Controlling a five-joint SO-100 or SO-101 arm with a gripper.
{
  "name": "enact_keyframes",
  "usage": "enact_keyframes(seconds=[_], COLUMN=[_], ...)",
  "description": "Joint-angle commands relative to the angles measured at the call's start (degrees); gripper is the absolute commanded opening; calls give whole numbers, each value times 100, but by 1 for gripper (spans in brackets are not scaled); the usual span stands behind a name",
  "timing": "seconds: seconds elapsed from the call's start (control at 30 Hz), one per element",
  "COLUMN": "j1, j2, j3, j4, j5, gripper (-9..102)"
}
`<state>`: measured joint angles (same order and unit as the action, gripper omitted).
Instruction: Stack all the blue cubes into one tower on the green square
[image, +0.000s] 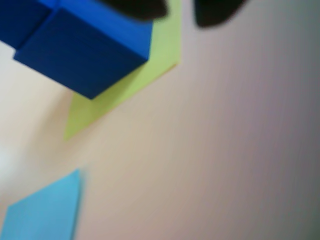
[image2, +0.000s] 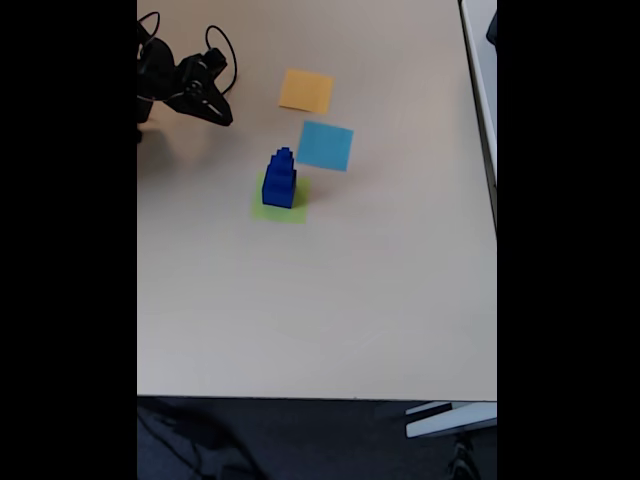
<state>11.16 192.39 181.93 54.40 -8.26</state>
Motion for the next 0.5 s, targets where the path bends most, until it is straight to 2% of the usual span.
enact_keyframes(seconds=[0.0,0.47], j1=[18,26], j2=[132,132], j3=[35,35], j4=[18,35], j5=[-44,-26], gripper=[0,4])
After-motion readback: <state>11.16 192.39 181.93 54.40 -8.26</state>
